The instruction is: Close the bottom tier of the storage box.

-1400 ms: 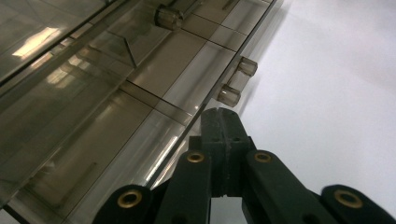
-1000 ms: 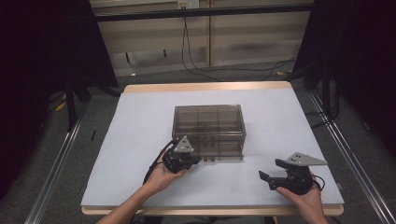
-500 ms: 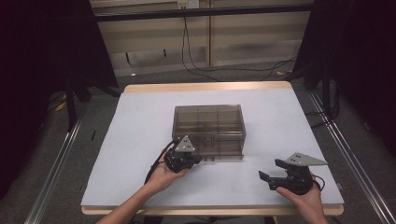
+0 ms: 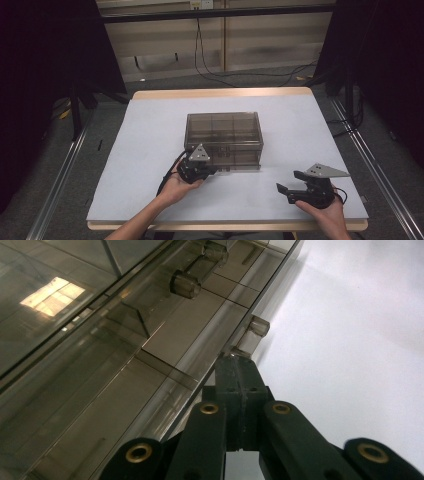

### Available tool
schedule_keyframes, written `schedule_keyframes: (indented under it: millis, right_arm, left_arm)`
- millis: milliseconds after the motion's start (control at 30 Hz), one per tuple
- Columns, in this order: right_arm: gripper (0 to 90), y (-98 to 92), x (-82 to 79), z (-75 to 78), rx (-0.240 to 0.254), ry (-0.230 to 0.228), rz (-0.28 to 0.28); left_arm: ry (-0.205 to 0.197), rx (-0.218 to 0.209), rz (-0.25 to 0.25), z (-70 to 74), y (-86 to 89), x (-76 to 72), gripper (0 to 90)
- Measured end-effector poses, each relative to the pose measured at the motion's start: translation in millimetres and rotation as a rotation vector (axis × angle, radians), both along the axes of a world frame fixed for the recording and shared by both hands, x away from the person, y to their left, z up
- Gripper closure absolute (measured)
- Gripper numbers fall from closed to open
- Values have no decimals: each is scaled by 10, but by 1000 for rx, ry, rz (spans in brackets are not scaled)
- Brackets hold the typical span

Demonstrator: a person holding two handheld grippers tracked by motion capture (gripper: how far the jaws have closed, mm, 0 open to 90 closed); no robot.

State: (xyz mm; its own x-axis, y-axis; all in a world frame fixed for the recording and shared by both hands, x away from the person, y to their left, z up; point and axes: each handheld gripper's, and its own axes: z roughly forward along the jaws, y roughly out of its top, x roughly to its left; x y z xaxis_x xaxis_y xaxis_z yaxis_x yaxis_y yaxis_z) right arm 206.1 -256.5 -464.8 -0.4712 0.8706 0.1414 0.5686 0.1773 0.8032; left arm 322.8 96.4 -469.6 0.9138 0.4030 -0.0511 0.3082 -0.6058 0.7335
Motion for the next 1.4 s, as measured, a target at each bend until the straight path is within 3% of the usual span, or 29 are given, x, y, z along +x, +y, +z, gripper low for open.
schedule_keyframes:
  millis: [167, 233, 433, 467, 500, 633, 733, 833, 967, 1400]
  right_arm:
    - [205, -3, 2, -4, 1, 0, -3]
    - [205, -2, -1, -1, 3, 0, -3]
    - [206, -5, 1, -3, 1, -1, -4]
    - [206, 1, -3, -1, 1, 2, -2]
    - [206, 2, -3, -1, 1, 3, 1]
    - [206, 9, -6, -2, -1, 3, 6]
    - [206, 4, -6, -3, 1, 5, 6]
    - [206, 14, -2, -5, -1, 3, 8]
    - [208, 14, -2, -4, 1, 2, 9]
    - [215, 17, 6, -10, 2, 9, 15]
  left_arm:
    - [-7, 1, 16, 104, 37, 36, 900]
    - [-9, 26, 5, 103, 25, 37, 900]
    - [-7, 18, -6, 86, -33, 39, 900]
    - [1, 38, -13, 102, -57, 54, 900]
    - [3, 9, -2, 88, -81, 52, 900]
    - [-7, 22, -19, 79, -101, 48, 900]
    - [2, 2, -3, 63, -100, 40, 900]
    - [-3, 23, -8, 63, -106, 42, 900]
    - [-15, 10, -3, 46, -112, 43, 900]
    - [0, 3, 13, 32, -106, 89, 900]
